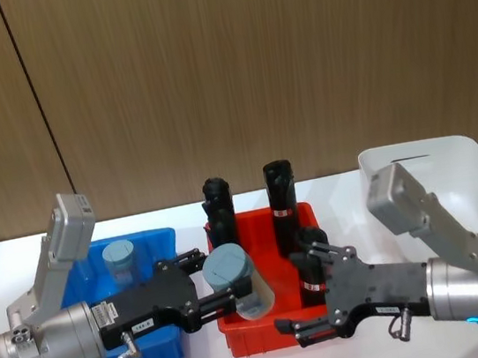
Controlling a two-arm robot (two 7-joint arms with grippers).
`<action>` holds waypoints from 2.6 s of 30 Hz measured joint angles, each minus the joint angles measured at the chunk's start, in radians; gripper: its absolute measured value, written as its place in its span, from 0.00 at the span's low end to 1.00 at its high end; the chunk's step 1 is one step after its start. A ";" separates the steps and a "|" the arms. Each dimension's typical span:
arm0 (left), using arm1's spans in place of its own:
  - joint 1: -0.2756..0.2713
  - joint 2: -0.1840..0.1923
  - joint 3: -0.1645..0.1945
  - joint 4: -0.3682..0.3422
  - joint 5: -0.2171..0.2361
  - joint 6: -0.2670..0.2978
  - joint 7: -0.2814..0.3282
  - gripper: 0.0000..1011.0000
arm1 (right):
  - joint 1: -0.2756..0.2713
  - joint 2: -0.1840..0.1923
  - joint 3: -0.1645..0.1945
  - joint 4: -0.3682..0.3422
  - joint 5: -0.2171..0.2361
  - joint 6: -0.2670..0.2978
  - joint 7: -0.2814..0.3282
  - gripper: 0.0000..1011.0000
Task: Pick the cotton swabs from the blue box and place them into the white box.
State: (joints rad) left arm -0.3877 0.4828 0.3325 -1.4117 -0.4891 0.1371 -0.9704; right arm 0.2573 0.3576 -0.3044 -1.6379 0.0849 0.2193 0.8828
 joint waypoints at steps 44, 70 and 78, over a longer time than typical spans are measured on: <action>0.000 0.000 0.000 0.000 0.000 0.000 0.000 0.65 | 0.124 -0.085 -0.077 0.166 -0.031 -0.038 0.025 0.99; 0.000 0.000 0.000 0.000 0.000 0.000 0.000 0.65 | 0.146 -0.092 -0.099 0.204 -0.025 -0.057 0.013 0.62; 0.000 0.000 0.000 0.000 0.000 0.000 0.000 0.77 | 0.147 -0.090 -0.105 0.205 -0.020 -0.061 0.013 0.62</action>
State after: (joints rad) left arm -0.3877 0.4828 0.3325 -1.4118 -0.4892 0.1371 -0.9706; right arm 0.4046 0.2679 -0.4093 -1.4326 0.0648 0.1586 0.8953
